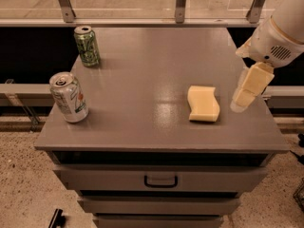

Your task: Pick sponge

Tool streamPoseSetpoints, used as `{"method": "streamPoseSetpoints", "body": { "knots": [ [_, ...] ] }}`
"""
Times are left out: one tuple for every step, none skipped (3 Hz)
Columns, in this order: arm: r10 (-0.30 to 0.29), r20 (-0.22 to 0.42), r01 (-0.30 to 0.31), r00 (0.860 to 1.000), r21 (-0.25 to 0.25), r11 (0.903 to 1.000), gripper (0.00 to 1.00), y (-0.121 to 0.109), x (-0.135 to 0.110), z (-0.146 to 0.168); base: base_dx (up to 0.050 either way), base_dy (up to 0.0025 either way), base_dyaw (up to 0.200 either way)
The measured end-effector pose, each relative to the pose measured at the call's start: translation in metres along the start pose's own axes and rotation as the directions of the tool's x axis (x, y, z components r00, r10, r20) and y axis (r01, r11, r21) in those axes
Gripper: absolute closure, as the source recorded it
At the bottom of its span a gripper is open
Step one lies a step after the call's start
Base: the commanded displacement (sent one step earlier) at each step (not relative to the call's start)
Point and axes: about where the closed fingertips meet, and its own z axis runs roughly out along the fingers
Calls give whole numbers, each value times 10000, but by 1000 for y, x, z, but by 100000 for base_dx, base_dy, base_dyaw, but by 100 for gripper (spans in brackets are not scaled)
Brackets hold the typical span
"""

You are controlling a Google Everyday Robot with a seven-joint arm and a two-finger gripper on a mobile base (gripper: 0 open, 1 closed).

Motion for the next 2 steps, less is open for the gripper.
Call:
{"method": "streamPoseSetpoints", "body": {
  "knots": [
    [-219,502,241,9985,-442,9987,0,9,-5,32,0,0,0],
    [-525,925,585,9943,-643,9962,0,17,-10,56,0,0,0]
  ]
}}
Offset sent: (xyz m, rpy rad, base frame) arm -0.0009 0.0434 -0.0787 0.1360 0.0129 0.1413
